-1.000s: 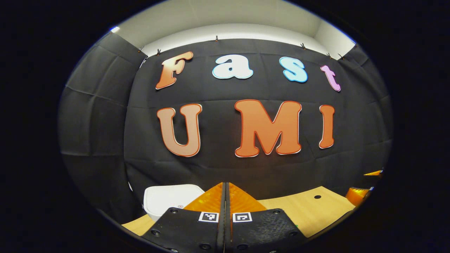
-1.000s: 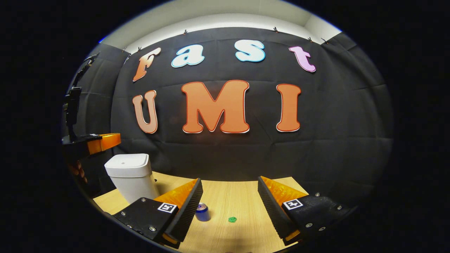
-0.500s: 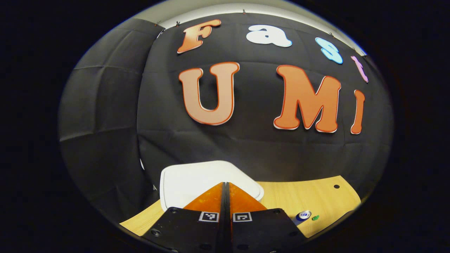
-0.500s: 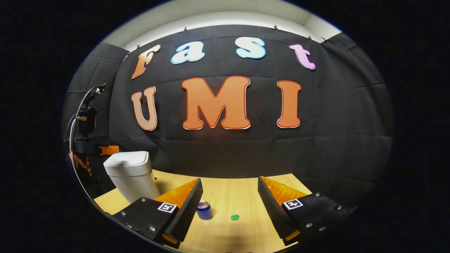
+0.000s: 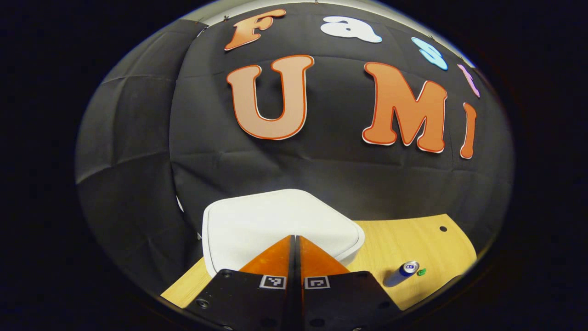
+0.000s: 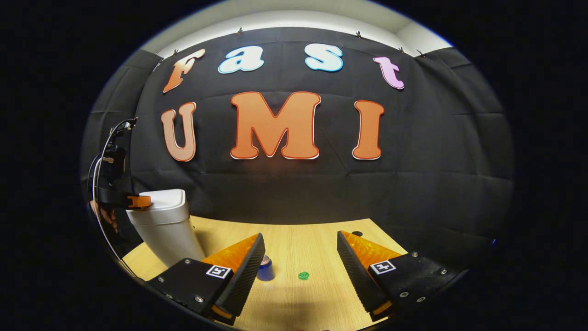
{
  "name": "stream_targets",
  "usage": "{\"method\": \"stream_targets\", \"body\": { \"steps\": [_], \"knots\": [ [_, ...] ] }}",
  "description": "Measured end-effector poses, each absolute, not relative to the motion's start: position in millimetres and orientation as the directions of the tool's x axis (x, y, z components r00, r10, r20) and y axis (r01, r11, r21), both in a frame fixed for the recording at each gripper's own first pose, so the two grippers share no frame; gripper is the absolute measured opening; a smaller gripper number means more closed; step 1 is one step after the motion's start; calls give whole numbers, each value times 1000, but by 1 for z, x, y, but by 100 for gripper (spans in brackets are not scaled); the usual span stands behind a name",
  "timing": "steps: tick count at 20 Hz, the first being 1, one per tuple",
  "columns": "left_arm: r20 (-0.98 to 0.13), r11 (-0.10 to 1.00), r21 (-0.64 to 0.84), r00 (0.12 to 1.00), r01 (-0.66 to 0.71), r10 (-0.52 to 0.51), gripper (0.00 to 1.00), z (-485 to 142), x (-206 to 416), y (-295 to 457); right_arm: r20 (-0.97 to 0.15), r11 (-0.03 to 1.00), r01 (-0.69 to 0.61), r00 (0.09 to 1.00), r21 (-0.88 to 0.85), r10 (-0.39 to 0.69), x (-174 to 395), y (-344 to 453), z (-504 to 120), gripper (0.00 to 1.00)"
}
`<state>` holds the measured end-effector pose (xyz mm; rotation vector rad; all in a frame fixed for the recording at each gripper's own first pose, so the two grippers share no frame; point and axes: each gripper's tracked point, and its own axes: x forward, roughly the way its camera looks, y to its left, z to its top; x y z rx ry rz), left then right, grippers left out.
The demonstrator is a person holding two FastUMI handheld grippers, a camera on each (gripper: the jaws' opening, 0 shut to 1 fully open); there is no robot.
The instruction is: Press the lid of the desktop garbage bin to open it, pick up the crumpled paper on the desktop and throw it into the bin, then pick up the pop can on the desktop and drop it into the bin, and finally close the garbage bin lid.
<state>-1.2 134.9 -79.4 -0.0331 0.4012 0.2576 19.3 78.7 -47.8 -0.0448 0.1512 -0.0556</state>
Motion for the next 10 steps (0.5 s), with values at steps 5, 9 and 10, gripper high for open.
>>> {"method": "stream_targets", "body": {
  "steps": [5,9,10],
  "knots": [
    [-400,973,27,889,-230,222,0,-77,-4,134,-197,998,40,979,-47,-49,14,92,-60,94],
    [-277,948,22,909,-318,311,0,-50,0,141,-195,999,4,981,-47,-14,20,82,-62,94],
    [-233,940,21,913,-340,335,0,-40,2,141,-196,999,-10,981,-36,3,26,78,-64,94]
  ]
}}
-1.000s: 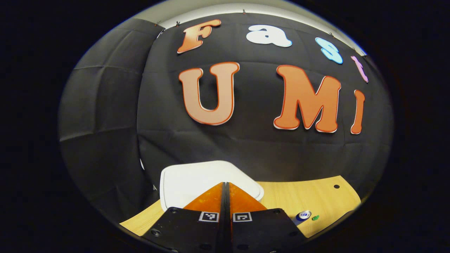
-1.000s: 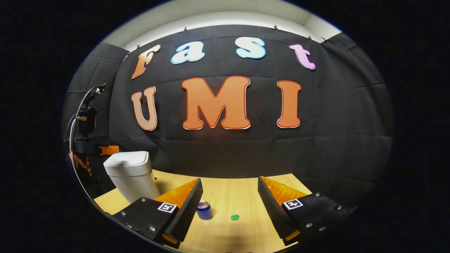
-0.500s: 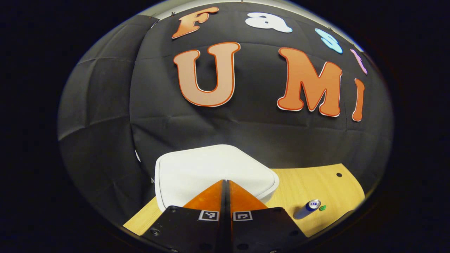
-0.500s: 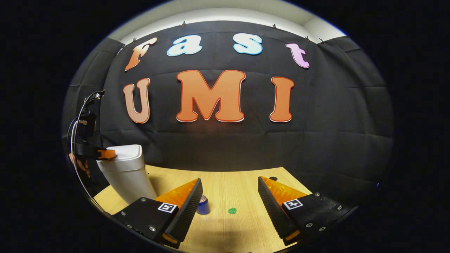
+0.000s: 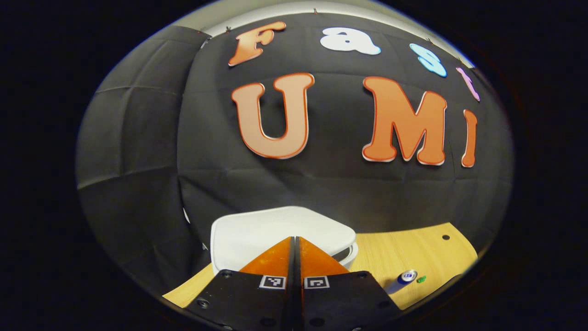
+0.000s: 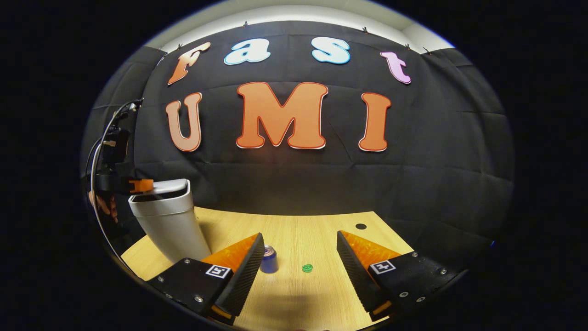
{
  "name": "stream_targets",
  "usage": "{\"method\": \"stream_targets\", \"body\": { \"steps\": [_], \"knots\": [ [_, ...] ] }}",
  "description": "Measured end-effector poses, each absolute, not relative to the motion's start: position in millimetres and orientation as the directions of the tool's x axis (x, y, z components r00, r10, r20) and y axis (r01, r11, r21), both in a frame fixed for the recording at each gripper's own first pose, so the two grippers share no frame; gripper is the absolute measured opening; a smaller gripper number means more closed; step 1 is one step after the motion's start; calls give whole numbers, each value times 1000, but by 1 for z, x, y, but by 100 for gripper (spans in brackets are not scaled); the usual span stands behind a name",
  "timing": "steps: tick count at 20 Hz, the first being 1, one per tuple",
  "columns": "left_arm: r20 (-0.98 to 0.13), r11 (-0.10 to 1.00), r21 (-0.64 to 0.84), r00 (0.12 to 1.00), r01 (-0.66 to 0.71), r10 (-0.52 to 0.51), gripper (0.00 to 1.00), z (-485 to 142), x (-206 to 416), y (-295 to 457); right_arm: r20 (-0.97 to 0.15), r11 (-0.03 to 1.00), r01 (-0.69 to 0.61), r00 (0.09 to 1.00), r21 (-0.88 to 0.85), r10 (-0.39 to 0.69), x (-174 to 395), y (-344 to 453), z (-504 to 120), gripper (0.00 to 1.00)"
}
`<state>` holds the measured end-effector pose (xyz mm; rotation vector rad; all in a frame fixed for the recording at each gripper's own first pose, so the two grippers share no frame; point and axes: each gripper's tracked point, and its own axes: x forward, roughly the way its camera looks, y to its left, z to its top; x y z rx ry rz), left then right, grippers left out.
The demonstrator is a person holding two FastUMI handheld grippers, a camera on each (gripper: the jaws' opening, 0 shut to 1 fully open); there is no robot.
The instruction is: Press the lid of the desktop garbage bin to open it, pick up the crumpled paper on the desktop and throw it into the bin, then pick up the pop can on the desktop and drop it into the bin, and finally close the garbage bin lid.
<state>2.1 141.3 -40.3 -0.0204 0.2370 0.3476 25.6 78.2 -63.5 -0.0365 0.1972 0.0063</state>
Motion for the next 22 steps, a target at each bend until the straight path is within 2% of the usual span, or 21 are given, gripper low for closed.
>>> {"method": "stream_targets", "body": {
  "steps": [3,5,7,9,11,14,17,22],
  "knots": [
    [-133,932,17,922,-363,362,2,-15,7,137,-206,998,-56,977,-13,52,44,67,-70,94],
    [-91,931,-8,927,-365,363,11,-1,4,123,-207,996,-87,975,-5,84,57,59,-77,94],
    [-61,930,-31,929,-367,364,31,9,0,112,-226,993,-121,967,1,118,68,53,-92,94],
    [-36,935,-37,935,-354,353,41,18,-6,95,-260,988,-152,954,1,148,80,51,-115,94],
    [-15,939,-11,939,-345,345,61,29,-16,75,-307,983,-183,936,1,174,92,49,-145,94],
    [-11,940,31,940,-340,341,84,37,-31,48,-389,979,-203,902,2,188,108,44,-195,94],
    [-24,938,75,939,-339,342,82,38,-42,26,-458,977,-213,868,7,192,129,41,-240,94],
    [-54,934,159,941,-321,333,84,39,-57,-2,-570,979,-202,806,-15,157,158,33,-308,94]
  ]
}}
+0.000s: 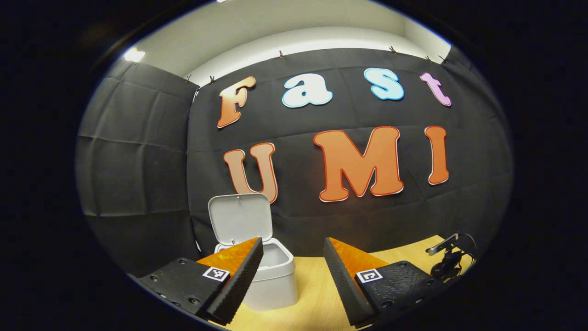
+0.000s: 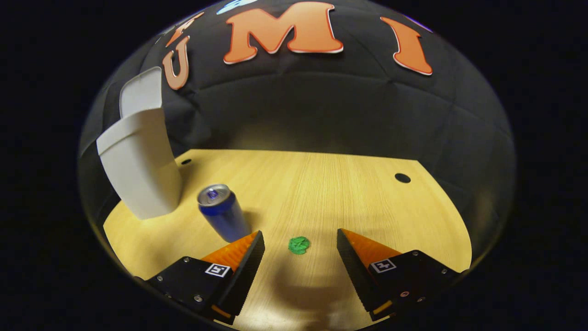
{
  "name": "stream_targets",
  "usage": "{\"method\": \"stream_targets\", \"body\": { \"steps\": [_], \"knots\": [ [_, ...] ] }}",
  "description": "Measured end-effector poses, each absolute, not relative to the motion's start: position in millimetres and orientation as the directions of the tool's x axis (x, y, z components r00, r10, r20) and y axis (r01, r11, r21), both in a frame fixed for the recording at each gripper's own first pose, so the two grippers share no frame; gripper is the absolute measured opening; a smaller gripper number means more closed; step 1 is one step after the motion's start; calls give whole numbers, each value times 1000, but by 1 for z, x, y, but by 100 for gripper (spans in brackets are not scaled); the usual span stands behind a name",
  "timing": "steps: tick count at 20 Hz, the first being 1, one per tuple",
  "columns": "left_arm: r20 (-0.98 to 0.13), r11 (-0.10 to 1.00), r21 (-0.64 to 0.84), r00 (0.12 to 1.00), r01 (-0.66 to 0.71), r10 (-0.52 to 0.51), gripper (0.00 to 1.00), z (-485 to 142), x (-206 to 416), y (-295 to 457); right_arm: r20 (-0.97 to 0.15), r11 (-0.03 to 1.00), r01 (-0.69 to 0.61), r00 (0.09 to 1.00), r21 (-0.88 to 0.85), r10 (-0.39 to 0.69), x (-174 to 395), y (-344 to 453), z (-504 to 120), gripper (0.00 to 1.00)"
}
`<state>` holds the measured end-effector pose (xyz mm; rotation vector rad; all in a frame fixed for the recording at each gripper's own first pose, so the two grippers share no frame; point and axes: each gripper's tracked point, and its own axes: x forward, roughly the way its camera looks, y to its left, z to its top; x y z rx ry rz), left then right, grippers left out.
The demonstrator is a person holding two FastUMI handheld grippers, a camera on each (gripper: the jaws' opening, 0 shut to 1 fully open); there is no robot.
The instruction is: Press the lid of the desktop garbage bin to open it, pick up the crumpled paper on the desktop and throw it into the bin, then pick up the pop can on the desktop and drop it into the bin, and finally close the garbage bin lid.
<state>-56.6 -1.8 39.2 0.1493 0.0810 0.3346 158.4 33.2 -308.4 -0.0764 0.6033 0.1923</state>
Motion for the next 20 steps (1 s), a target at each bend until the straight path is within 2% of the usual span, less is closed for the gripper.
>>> {"method": "stream_targets", "body": {
  "steps": [4,5,6,7,8,9,10,11,13,14,15,16,17,18,19,20],
  "knots": [
    [-92,933,195,941,-303,325,89,34,-65,-18,-646,984,-178,753,-18,124,172,33,-351,92],
    [-96,932,204,941,-300,324,89,35,-65,-21,-660,984,-177,741,-17,122,172,34,-358,85],
    [-99,931,211,941,-298,323,85,35,-65,-21,-671,983,-181,732,-17,123,172,36,-365,81],
    [-104,931,214,941,-294,321,85,34,-65,-22,-680,983,-185,723,-18,123,172,37,-369,71],
    [-111,932,215,941,-291,320,84,32,-65,-23,-679,981,-191,724,-24,124,173,39,-371,57],
    [-121,934,214,941,-285,315,84,29,-65,-25,-675,980,-199,726,-22,132,175,43,-373,57],
    [-132,936,213,941,-280,311,84,26,-65,-26,-673,978,-205,727,-23,137,174,44,-373,51],
    [-142,939,210,942,-271,304,84,23,-64,-28,-675,977,-212,724,-22,143,175,45,-374,38],
    [-153,944,210,945,-254,288,84,20,-64,-31,-676,974,-226,718,-5,163,174,49,-374,27],
    [-156,947,211,948,-243,278,84,20,-64,-33,-674,975,-223,720,-1,164,173,50,-373,26],
    [-156,949,212,950,-234,269,84,21,-64,-34,-666,976,-219,728,-2,162,174,50,-369,20],
    [-155,951,211,952,-227,262,89,19,-66,-35,-659,975,-220,733,1,166,174,50,-366,16],
    [-153,953,208,955,-221,255,84,20,-66,-35,-653,975,-223,737,8,174,172,51,-362,12],
    [-152,955,204,957,-216,249,89,19,-68,-35,-642,975,-220,747,7,173,172,50,-355,11],
    [-151,956,199,958,-214,245,89,19,-69,-34,-629,976,-217,758,8,174,172,49,-347,11],
    [-151,958,191,958,-212,242,84,18,-70,-32,-615,977,-212,769,12,174,172,49,-339,11]
  ]
}}
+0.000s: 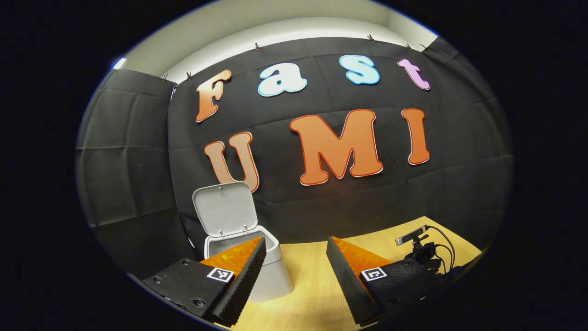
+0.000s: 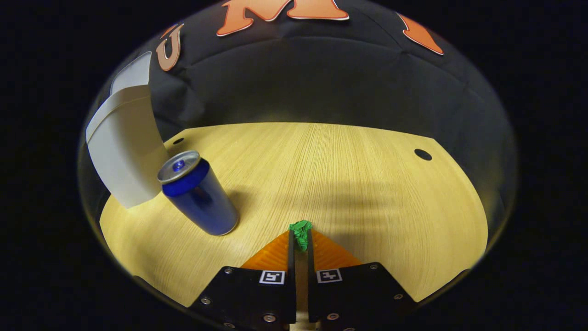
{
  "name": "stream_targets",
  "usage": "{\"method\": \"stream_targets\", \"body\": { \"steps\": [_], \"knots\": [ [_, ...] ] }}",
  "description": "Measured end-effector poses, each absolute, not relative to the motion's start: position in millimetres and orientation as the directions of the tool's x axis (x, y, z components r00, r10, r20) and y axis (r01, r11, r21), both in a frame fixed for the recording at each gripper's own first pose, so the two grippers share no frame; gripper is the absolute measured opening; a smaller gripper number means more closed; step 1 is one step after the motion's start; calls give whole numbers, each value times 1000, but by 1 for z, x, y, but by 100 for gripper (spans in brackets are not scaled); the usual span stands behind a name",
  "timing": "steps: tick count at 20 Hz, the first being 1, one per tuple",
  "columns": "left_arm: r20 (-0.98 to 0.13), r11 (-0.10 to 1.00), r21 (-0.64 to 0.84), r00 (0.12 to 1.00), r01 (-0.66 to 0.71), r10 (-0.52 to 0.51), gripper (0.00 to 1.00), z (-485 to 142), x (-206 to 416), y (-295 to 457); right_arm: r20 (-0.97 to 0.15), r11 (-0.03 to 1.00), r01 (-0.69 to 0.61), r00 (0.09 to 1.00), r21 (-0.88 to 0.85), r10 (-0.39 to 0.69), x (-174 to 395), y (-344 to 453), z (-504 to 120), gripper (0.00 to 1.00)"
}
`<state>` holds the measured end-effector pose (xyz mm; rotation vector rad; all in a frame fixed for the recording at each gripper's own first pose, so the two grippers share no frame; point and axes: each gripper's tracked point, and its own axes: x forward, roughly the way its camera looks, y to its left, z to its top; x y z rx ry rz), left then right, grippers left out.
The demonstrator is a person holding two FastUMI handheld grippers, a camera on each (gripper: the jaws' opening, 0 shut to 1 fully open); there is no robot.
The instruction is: Press the lid of the desktop garbage bin to open it, pick up the crumpled paper on the desktop and throw it into the bin, then pick up the pop can on the desktop and drop it into the bin, and finally close the garbage bin lid.
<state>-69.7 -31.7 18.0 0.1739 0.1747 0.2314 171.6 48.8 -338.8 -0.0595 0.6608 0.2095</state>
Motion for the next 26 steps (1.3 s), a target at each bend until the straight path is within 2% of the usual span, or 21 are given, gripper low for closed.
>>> {"method": "stream_targets", "body": {
  "steps": [1,2,4,5,6,7,8,12,16,17,18,26],
  "knots": [
    [-153,960,181,959,-211,240,84,16,-70,-29,-602,978,-210,778,19,179,169,49,-328,11],
    [-154,962,171,959,-212,239,89,15,-71,-25,-583,978,-208,792,21,181,168,51,-316,11],
    [-148,965,148,960,-218,240,89,14,-74,-18,-541,976,-215,818,23,193,163,55,-288,11],
    [-145,966,134,960,-221,240,85,14,-74,-14,-519,974,-223,831,24,203,161,58,-273,11],
    [-140,967,119,960,-226,242,85,14,-75,-8,-489,972,-233,845,25,216,158,63,-254,11],
    [-133,967,105,961,-231,244,90,14,-77,-3,-460,969,-245,858,26,229,156,68,-233,11],
    [-126,967,90,961,-237,247,85,15,-78,2,-427,966,-256,871,23,241,154,76,-210,11],
    [-106,964,44,958,-263,266,85,14,-84,28,-305,948,-317,901,24,309,147,115,-130,10],
    [-72,952,44,950,-303,305,85,21,-97,56,-227,920,-393,894,14,385,139,160,-78,10],
    [-59,948,43,947,-314,316,89,25,-101,63,-208,912,-411,891,11,404,139,171,-67,10],
    [-51,945,44,944,-325,327,84,26,-106,68,-195,903,-430,885,12,424,138,185,-58,10],
    [-33,896,42,896,-441,443,85,28,-148,120,-147,798,-603,788,11,598,138,308,-19,10]
  ]
}}
